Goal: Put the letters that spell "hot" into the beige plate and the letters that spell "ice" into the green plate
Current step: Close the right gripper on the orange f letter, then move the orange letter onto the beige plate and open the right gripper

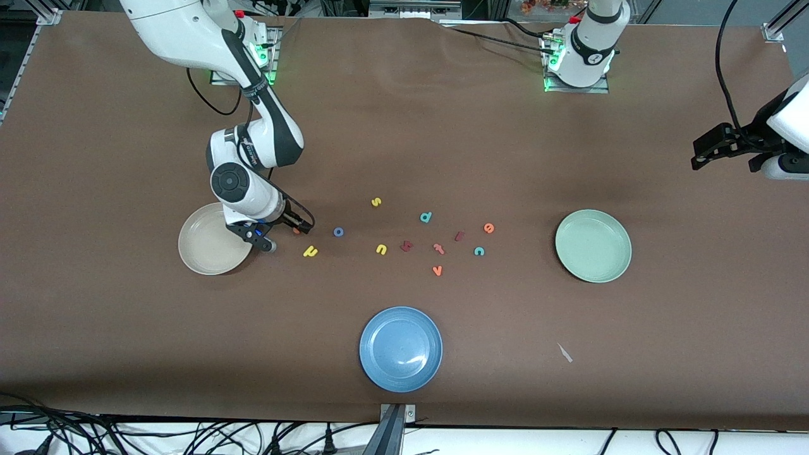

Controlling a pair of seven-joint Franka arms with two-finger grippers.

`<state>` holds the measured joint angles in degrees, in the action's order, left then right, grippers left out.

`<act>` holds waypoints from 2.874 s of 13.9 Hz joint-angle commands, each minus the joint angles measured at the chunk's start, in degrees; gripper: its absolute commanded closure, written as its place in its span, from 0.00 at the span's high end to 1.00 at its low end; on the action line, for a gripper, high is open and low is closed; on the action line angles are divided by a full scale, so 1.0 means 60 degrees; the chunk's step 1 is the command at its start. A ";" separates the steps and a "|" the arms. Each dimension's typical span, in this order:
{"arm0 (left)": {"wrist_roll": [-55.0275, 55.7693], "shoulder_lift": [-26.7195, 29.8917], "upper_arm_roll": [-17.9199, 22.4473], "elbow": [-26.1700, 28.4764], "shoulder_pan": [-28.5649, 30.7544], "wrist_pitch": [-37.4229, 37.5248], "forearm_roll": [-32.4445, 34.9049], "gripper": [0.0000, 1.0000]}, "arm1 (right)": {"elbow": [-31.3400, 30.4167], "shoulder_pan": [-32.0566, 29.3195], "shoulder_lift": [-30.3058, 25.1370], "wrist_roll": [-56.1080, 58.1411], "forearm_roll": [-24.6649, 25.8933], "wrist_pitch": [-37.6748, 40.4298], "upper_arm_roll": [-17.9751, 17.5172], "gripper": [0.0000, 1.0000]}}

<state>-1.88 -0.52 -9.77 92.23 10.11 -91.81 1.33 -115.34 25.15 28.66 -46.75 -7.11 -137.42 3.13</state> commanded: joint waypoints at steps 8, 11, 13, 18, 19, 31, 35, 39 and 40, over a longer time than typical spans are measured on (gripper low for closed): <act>-0.0243 0.0014 -0.0056 -0.0063 0.0059 0.0126 0.0057 1.00 | -0.0039 0.0012 0.0365 0.0248 -0.0031 -0.0621 0.0021 0.76; -0.0243 0.0014 -0.0056 -0.0063 0.0074 0.0140 0.0057 1.00 | -0.0039 0.0012 0.0365 0.0248 -0.0046 -0.0621 0.0006 0.48; -0.0243 0.0014 -0.0056 -0.0063 0.0059 0.0140 0.0057 1.00 | -0.0024 0.0012 0.0365 0.0248 -0.0046 -0.0636 -0.0008 0.33; -0.0243 0.0014 -0.0056 -0.0063 0.0073 0.0140 0.0057 1.00 | 0.0019 0.0041 0.0365 0.0234 -0.0149 -0.0695 -0.0023 0.11; -0.0243 0.0014 -0.0056 -0.0063 0.0074 0.0140 0.0057 1.00 | 0.0049 0.0041 0.0365 0.0219 -0.0149 -0.0666 -0.0023 0.10; -0.0243 0.0014 -0.0056 -0.0063 0.0074 0.0140 0.0057 1.00 | 0.0065 -0.0076 -0.0938 0.5490 -0.0163 0.1725 0.2275 0.15; -0.0258 0.0014 -0.0041 -0.0063 0.0146 0.0345 0.0057 1.00 | 0.0223 -0.0208 -0.0719 0.5596 -0.0163 0.1370 0.2306 1.00; -0.0243 0.0014 -0.0056 -0.0078 0.0132 0.0331 0.0057 1.00 | 0.1714 -0.0105 -0.0267 0.3843 -0.0468 0.2321 0.1986 1.00; -0.0258 0.0014 -0.0056 -0.0078 0.0132 0.0345 0.0057 1.00 | 0.2081 -0.0120 -0.0047 0.3504 -0.0862 0.2352 0.1824 1.00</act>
<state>-1.88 -0.52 -9.76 92.23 10.42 -90.73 1.33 -108.73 24.26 25.13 -21.21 -8.97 -125.80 15.66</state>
